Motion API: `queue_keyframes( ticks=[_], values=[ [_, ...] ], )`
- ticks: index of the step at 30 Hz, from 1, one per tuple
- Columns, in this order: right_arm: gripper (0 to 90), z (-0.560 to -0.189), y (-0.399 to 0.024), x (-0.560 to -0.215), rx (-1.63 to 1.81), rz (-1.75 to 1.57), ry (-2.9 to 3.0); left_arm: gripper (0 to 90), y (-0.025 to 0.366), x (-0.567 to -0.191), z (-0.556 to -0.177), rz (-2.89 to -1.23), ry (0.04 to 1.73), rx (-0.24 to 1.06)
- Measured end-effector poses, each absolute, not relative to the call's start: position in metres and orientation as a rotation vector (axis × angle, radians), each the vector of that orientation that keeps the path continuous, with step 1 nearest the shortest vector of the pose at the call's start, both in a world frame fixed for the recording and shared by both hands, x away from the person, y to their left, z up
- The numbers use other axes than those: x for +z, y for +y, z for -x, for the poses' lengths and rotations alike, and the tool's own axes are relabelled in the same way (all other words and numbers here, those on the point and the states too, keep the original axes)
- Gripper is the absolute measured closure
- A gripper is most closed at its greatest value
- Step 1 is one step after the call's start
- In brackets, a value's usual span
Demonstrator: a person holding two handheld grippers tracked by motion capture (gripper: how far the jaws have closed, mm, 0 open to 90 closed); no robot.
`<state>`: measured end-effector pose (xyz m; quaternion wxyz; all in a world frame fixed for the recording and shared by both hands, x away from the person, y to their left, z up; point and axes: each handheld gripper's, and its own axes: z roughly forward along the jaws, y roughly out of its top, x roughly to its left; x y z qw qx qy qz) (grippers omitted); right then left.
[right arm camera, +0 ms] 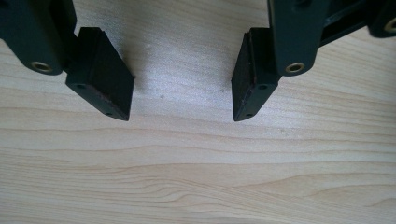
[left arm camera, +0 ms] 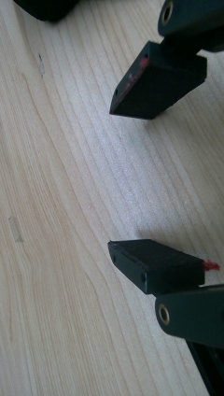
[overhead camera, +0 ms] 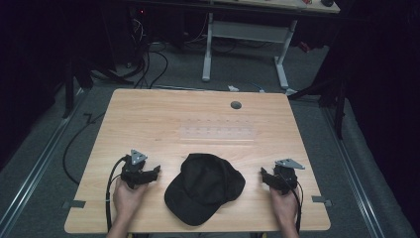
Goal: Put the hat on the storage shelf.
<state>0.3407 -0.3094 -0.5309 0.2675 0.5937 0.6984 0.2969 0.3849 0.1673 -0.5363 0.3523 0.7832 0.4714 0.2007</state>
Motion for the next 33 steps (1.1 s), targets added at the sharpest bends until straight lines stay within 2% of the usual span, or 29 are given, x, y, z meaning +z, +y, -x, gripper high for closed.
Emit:
queue_keyframes(
  ticks=[20,24,27,33],
  values=[
    [39.0,-0.3408,-0.3093,-0.5309,0.801,-1.603,1.884,28.9,0.1674,-0.5362,-0.3847,-2.026,1.221,0.518],
    [32.9,-0.3409,-0.3088,-0.5308,0.797,-1.61,1.888,28.8,0.1676,-0.5363,-0.3848,-2.024,1.222,0.518],
    [31.9,-0.341,-0.3084,-0.531,0.797,-1.597,1.901,28.7,0.1677,-0.5363,-0.3848,-2.021,1.224,0.515],
    [37.6,-0.3373,-0.3099,-0.5284,0.828,-1.608,1.9,28.7,0.1678,-0.5363,-0.3848,-2.02,1.224,0.513]
  ],
)
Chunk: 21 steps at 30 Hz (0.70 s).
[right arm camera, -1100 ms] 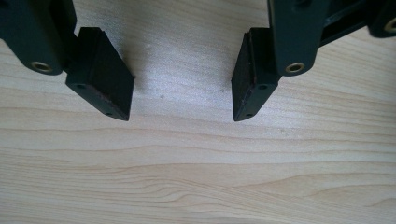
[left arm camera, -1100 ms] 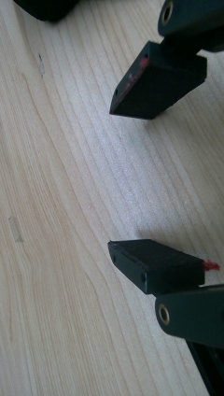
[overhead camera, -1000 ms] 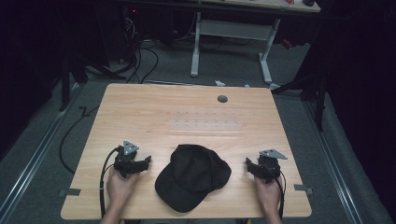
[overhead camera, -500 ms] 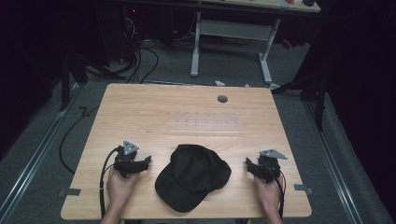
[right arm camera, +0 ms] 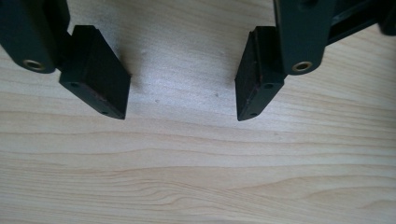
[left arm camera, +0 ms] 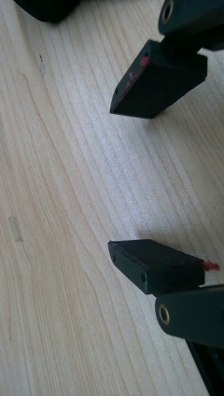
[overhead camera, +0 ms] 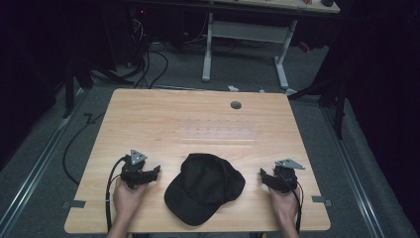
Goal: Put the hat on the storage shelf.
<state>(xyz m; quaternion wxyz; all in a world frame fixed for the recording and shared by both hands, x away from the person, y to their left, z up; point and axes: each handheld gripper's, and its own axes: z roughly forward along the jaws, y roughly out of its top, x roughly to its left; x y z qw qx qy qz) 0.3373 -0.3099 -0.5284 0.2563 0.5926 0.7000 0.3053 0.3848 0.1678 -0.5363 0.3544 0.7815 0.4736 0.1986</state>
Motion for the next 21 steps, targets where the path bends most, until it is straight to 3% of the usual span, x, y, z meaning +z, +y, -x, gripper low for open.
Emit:
queue_keyframes(
  ticks=[12,21],
  values=[
    [42.8,-0.317,-0.302,-0.506,1.02,-1.55,1.934,28.7,0.168,-0.536,-0.385,-2.02,1.224,0.514],
    [40.1,-0.305,-0.279,-0.485,1.147,-1.413,2.019,28.9,0.168,-0.536,-0.385,-2.025,1.223,0.516]
  ],
)
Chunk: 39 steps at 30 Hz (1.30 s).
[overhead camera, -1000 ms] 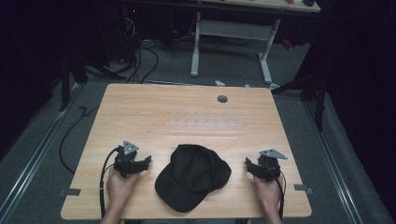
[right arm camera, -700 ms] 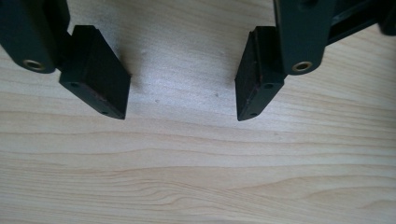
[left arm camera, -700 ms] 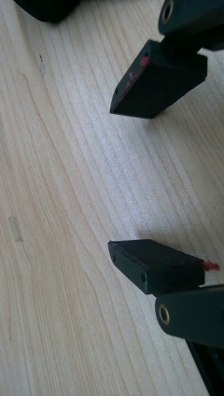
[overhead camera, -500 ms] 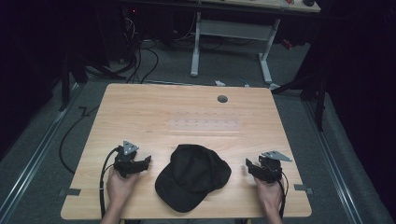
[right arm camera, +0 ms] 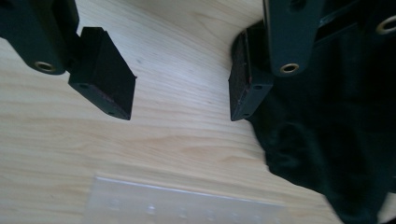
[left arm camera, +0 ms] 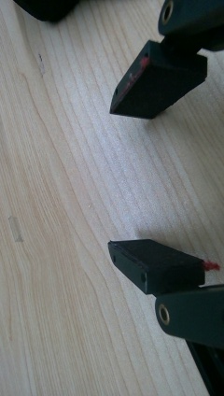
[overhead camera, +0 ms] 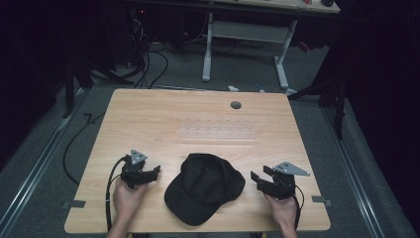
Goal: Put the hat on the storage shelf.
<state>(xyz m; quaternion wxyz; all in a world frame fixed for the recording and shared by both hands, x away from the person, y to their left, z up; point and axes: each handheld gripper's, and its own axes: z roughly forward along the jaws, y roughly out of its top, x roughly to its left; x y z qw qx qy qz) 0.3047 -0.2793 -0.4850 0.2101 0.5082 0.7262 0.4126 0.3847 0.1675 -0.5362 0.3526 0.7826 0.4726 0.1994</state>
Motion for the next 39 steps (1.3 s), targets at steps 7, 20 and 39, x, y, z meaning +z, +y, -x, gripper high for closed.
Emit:
queue_keyframes(
  ticks=[7,20,39],
  values=[
    [38.2,-0.3,-0.261,-0.469,1.197,-1.339,2.049,28.9,0.168,-0.536,-0.385,-2.024,1.221,0.518],
    [35.7,-0.306,-0.224,-0.455,1.265,-1.257,2.139,29.1,0.167,-0.536,-0.385,-2.026,1.221,0.518],
    [35.8,-0.326,-0.199,-0.467,1.194,-1.294,2.224,28.6,0.168,-0.536,-0.385,-2.024,1.221,0.517]
  ],
)
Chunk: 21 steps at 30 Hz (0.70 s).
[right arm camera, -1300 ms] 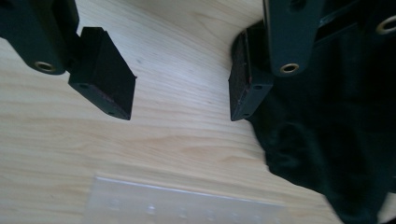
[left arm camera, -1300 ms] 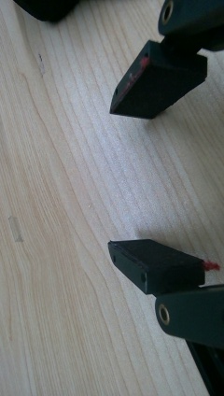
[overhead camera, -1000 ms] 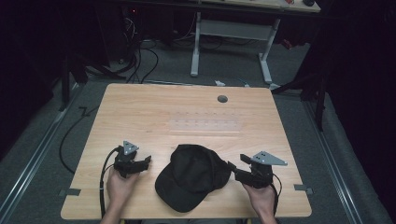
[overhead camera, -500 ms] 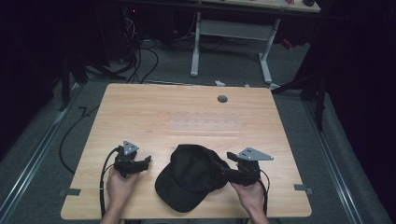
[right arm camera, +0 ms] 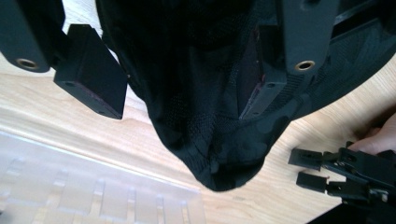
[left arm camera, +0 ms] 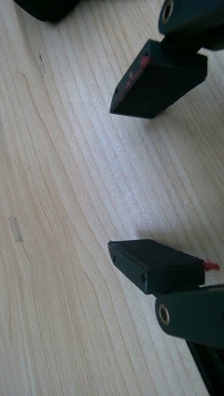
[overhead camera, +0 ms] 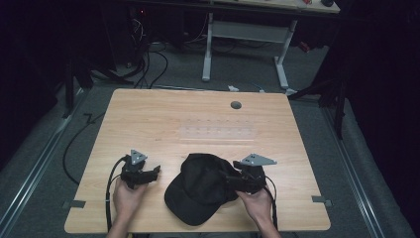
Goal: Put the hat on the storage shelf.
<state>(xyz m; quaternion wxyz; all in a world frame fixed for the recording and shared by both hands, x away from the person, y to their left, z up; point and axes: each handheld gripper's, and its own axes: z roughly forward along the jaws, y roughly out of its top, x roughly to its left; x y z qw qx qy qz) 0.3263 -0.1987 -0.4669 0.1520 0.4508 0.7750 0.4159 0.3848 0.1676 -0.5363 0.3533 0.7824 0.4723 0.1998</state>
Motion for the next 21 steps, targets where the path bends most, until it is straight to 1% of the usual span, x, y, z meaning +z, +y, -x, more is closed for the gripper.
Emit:
queue_keyframes(
  ticks=[1,4,6,7,8,9,10,11,12,13,14,15,16,20,21],
  values=[
    [35.8,-0.326,-0.199,-0.467,1.194,-1.294,2.224,28.6,0.168,-0.536,-0.385,-2.023,1.222,0.516],
    [40.5,-0.33,-0.197,-0.474,1.185,-1.327,2.241,28.4,0.168,-0.536,-0.385,-2.022,1.222,0.515],
    [45.4,-0.331,-0.197,-0.476,1.19,-1.328,2.24,28.4,0.168,-0.536,-0.385,-2.022,1.222,0.515],
    [45.4,-0.331,-0.197,-0.476,1.19,-1.328,2.24,28.4,0.168,-0.536,-0.385,-2.022,1.222,0.515],
    [50.4,-0.331,-0.197,-0.476,1.187,-1.333,2.248,28.4,0.168,-0.536,-0.385,-2.022,1.222,0.514],
    [50.4,-0.331,-0.197,-0.476,1.187,-1.333,2.248,28.4,0.168,-0.536,-0.385,-2.022,1.222,0.514],
    [55.4,-0.331,-0.196,-0.477,1.179,-1.332,2.246,28.4,0.168,-0.536,-0.385,-2.021,1.222,0.513],
    [55.4,-0.331,-0.196,-0.477,1.179,-1.332,2.246,28.4,0.168,-0.536,-0.385,-2.018,1.223,0.511],
    [60.0,-0.33,-0.195,-0.478,1.177,-1.336,2.242,28.4,0.168,-0.536,-0.385,-2.017,1.223,0.511],
    [60.0,-0.33,-0.195,-0.478,1.177,-1.336,2.242,28.4,0.168,-0.536,-0.385,-2.019,1.222,0.511],
    [65.4,-0.33,-0.195,-0.479,1.172,-1.325,2.242,28.4,0.168,-0.536,-0.385,-2.02,1.222,0.511],
    [65.4,-0.33,-0.195,-0.479,1.172,-1.325,2.242,28.4,0.168,-0.536,-0.385,-2.02,1.222,0.511],
    [71.0,-0.331,-0.195,-0.48,1.17,-1.331,2.247,28.4,0.168,-0.536,-0.385,-2.02,1.222,0.511],
    [77.7,-0.332,-0.197,-0.48,1.186,-1.343,2.241,28.2,0.168,-0.536,-0.385,-2.021,1.221,0.512],
    [77.7,-0.332,-0.197,-0.48,1.186,-1.343,2.241,28.2,0.168,-0.536,-0.385,-2.021,1.221,0.512]
  ],
)
